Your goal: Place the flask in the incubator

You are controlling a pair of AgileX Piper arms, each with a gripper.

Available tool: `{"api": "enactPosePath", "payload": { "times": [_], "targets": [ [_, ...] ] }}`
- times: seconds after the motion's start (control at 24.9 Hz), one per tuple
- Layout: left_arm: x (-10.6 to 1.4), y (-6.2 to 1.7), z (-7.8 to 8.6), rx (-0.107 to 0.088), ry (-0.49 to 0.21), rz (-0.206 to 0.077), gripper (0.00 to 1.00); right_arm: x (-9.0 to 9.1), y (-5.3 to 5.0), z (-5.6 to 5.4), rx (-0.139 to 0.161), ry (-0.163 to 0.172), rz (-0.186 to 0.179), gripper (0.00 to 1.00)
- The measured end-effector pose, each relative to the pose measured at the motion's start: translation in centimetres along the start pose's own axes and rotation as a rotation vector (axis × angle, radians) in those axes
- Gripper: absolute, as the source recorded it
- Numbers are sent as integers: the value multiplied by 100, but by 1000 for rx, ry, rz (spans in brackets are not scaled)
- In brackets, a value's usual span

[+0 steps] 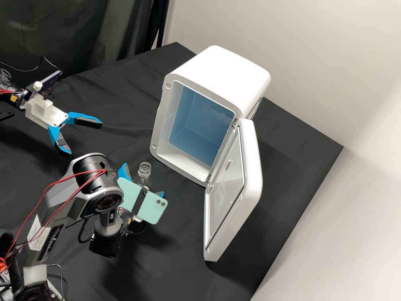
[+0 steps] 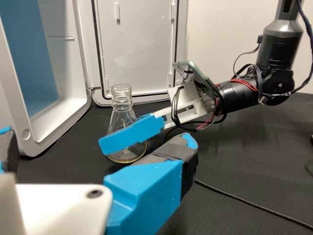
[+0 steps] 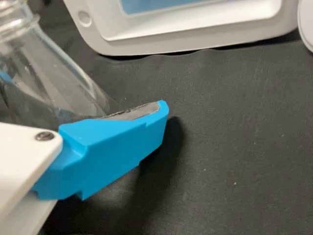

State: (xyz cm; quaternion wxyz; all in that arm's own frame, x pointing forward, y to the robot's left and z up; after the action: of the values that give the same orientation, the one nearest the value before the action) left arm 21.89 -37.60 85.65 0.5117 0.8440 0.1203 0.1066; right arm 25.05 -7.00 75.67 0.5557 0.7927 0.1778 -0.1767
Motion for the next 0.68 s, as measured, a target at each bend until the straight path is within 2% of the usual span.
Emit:
{"api": "enactPosePath", "payload": {
  "times": [0.08,0.24,0.52,0.68],
  "targets": [
    [0,0,0,0,0,0,100,0,10,-1,38,4,2,100],
    [0,0,0,0,0,0,100,0,10,-1,55,4,2,100],
    [0,0,0,0,0,0,100,-1,14,-9,53,6,4,100],
    [0,0,0,0,0,0,100,-16,33,-64,35,15,11,100]
  ]
}}
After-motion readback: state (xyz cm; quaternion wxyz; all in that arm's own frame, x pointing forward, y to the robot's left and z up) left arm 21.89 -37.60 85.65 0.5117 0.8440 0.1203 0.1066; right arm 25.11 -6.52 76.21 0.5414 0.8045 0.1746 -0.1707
